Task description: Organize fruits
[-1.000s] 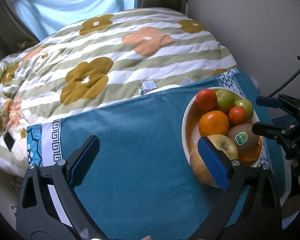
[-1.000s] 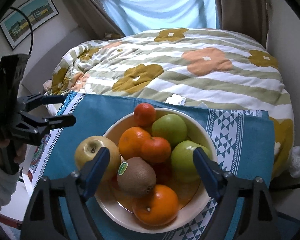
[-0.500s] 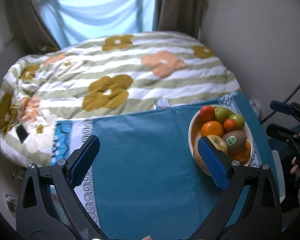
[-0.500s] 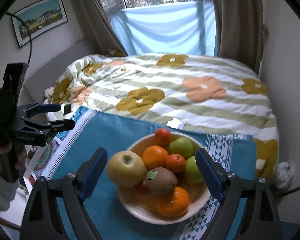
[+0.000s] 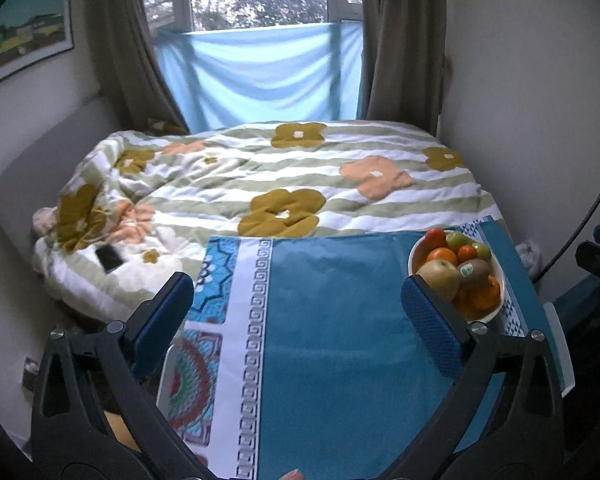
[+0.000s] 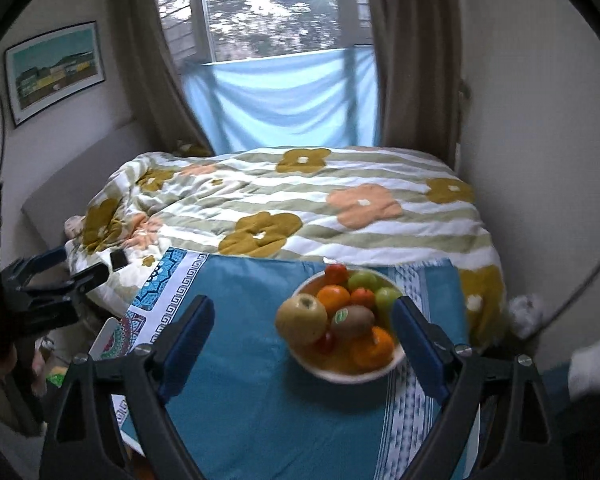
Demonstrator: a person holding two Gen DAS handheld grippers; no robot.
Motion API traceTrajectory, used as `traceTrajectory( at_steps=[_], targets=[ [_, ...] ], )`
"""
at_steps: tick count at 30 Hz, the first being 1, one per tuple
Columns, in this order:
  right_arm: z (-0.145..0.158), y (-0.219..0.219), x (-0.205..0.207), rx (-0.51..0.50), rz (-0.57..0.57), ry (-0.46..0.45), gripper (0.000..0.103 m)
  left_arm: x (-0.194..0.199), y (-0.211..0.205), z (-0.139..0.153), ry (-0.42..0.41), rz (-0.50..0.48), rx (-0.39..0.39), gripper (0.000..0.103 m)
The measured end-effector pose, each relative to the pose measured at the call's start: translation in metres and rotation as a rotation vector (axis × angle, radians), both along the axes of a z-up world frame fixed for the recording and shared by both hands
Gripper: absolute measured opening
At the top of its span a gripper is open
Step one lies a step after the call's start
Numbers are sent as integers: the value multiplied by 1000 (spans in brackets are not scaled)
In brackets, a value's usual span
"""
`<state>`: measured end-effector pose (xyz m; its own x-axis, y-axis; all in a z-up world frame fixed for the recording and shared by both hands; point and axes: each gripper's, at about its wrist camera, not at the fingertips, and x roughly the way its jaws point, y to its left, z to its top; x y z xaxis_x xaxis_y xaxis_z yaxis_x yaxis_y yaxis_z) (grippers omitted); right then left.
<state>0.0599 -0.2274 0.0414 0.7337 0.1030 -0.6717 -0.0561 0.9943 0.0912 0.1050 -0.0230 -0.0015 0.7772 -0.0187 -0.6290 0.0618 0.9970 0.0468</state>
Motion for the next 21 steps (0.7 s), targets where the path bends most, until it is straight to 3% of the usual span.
traceTrajectory(
  at_steps=[11, 21],
  targets=[
    [1, 16, -65, -40, -97, -25, 88, -62, 2, -4, -8, 15, -20, 103],
    [-2, 29, -90, -83, -134, -44, 88, -91, 5, -8, -41, 22, 11, 103]
  ],
)
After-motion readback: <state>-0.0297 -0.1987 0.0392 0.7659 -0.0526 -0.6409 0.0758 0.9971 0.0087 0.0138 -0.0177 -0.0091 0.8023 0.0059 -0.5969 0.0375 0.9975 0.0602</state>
